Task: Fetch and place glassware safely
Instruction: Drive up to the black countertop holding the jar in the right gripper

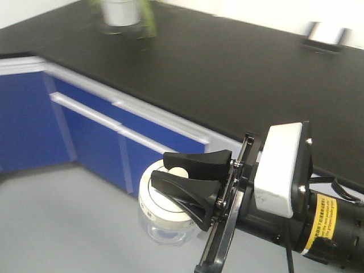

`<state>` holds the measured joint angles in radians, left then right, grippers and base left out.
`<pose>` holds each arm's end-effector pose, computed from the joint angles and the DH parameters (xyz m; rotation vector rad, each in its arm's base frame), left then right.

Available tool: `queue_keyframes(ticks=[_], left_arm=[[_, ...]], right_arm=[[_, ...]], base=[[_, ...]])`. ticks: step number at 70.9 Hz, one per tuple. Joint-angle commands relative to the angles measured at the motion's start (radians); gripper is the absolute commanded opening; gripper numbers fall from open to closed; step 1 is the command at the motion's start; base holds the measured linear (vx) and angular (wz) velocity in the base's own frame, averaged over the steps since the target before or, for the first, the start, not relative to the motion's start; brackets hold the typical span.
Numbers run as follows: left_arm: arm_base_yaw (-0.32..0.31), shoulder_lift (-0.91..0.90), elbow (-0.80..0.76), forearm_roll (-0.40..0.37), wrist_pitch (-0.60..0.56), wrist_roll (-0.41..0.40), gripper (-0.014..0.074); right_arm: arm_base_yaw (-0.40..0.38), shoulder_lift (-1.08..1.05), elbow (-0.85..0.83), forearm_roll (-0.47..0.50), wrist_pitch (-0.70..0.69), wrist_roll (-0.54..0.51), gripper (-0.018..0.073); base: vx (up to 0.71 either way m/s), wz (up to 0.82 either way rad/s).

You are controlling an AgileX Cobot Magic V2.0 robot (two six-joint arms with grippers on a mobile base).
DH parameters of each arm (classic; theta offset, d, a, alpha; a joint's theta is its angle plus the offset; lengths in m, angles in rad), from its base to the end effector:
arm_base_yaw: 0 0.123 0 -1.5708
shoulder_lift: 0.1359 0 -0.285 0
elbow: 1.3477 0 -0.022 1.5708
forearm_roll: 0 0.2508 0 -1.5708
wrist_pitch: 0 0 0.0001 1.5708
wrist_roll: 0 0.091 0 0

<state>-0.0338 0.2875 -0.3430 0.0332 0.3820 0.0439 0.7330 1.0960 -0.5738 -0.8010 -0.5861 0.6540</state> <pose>0.0737 -0.0014 0.2759 0.0894 1.8079 0.0403 0.1434 0.1777 0.3058 -0.9224 1.3532 0.8447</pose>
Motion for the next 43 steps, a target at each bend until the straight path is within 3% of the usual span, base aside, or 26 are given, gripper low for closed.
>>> queue_keyframes(ticks=[1, 43], left_arm=[[-0.001, 0.009, -0.027, -0.009, -0.071, -0.005, -0.0007], [-0.001, 0.009, -0.027, -0.009, -0.071, -0.005, -0.0007]], right_arm=[[0.001, -0.021, -0.035, 0.033, -0.081, -0.009, -0.0003], [0.001, -0.021, -0.035, 0.033, -0.081, -0.009, -0.0003]], base=[[0.23, -0.78], [0.21, -0.69]])
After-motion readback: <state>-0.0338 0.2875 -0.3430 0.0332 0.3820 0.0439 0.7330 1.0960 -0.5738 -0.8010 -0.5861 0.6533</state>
